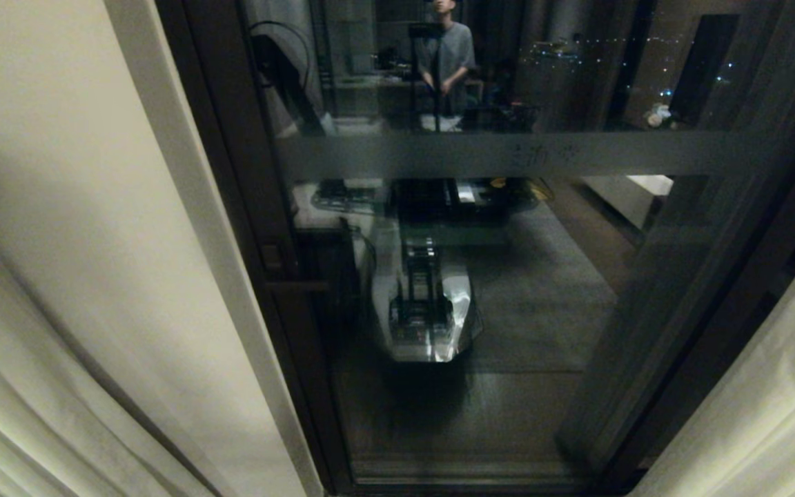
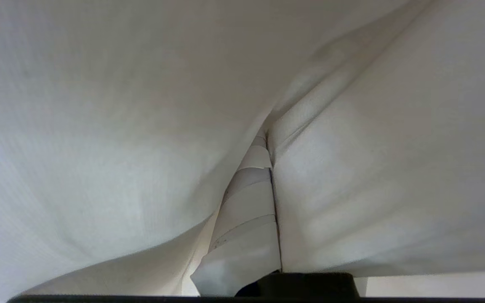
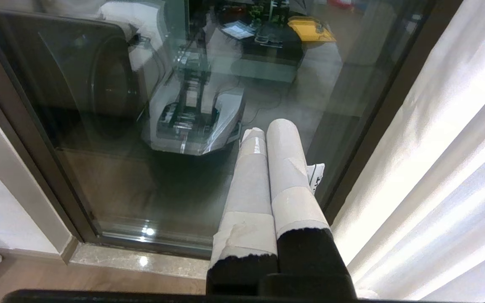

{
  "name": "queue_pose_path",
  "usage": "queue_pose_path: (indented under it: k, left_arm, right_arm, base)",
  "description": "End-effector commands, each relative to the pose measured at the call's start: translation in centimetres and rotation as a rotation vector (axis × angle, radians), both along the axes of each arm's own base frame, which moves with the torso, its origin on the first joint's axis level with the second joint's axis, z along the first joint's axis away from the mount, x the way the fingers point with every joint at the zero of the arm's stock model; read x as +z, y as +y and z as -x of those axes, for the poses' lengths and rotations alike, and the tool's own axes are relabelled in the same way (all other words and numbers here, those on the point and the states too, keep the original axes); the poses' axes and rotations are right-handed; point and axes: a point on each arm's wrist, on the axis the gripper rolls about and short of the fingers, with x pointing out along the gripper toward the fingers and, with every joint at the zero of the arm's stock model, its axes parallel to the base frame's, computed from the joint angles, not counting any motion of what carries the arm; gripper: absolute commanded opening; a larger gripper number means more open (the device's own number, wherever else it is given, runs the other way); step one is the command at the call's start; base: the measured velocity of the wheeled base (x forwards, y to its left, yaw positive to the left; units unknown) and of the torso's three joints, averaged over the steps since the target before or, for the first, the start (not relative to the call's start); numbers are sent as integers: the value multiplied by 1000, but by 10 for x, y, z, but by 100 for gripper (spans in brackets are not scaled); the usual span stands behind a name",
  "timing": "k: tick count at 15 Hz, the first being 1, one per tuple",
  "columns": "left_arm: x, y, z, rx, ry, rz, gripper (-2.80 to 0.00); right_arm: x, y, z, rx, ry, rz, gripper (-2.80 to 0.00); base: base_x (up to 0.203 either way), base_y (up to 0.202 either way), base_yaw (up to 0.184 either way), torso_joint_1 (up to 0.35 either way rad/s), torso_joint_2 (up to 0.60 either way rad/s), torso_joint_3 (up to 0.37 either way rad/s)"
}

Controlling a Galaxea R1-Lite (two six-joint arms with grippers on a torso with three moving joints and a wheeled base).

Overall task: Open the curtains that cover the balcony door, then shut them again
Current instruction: Pull the inner curtains open on both sides

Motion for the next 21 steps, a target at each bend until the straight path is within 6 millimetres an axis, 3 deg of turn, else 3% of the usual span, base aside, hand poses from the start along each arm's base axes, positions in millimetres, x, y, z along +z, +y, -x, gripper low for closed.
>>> queue_pose_path:
  k: [1,3,4,12,16,21]
  left_arm:
    - [4,-2,2,1,-11,-4,-280]
    - [5,-3,4,-1,-9,-4,-280]
    - [5,-5,6,2,-6,-2,0]
    - [15,-28,30,-6,-12,12,0]
    - [18,-67,53,-46,3,46,0]
    - [9,-126,105,-124,49,95,0]
  right_arm:
    - [0,0,0,1,0,1,-280]
    - [0,0,0,1,0,1,-280]
    - [0,0,0,1,0,1,-280]
    - [0,0,0,1,0,1,-280]
    - [0,0,0,1,0,1,-280]
    - [0,0,0,1,0,1,-280]
  base:
    - [0,0,0,0,0,0]
    - [0,0,0,0,0,0]
    - [0,0,0,0,0,0]
    - [0,0,0,0,0,0]
    - [0,0,0,0,0,0]
    - [0,0,0,0,0,0]
